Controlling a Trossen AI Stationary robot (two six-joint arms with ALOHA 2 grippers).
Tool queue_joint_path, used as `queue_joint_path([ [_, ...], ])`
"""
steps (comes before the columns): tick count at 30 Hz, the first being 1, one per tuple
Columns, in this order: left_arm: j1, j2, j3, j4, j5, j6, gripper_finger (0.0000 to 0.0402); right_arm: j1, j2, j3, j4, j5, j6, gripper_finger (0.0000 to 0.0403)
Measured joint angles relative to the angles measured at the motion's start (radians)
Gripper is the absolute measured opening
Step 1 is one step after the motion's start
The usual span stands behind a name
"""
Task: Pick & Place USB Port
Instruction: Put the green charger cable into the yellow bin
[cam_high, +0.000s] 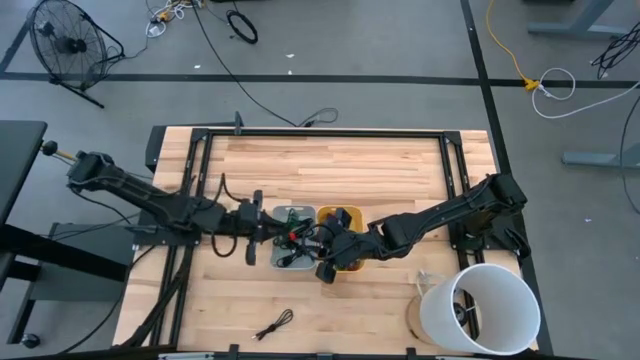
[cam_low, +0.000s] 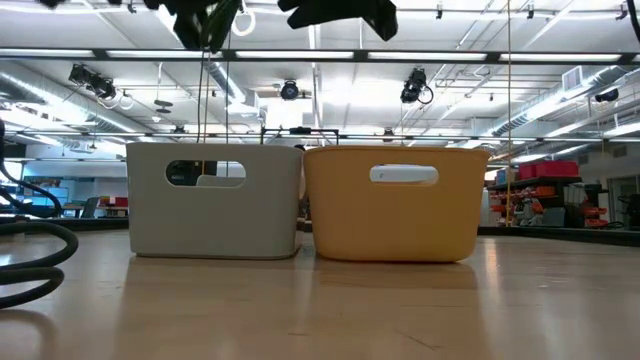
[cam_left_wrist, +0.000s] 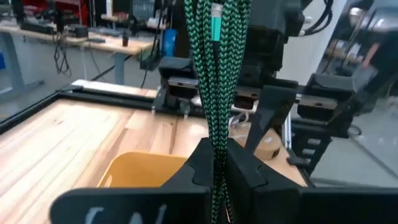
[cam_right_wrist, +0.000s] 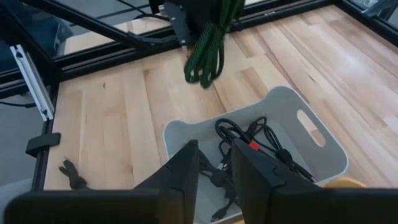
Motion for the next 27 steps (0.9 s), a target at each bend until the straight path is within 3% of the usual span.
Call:
queue_joint_path([
  [8, 0.038, 0.038, -0.176, 0.353, 0.063, -0.055, 0.0017, 0.000, 0.000, 0.000, 0.086, 0.001, -0.053, 0.0096],
  [15, 0.037, 0.190, -0.179, 0.512, 0.099, -0.056, 0.0017, -0.005, 0.000, 0.000, 0.220, 0.001, -0.147, 0.0096],
  [27, 0.035, 0.320, -0.171, 0.697, 0.161, -0.055, 0.0017, -0.022, 0.000, 0.000, 0.211, -0.012, -0.141, 0.0096],
])
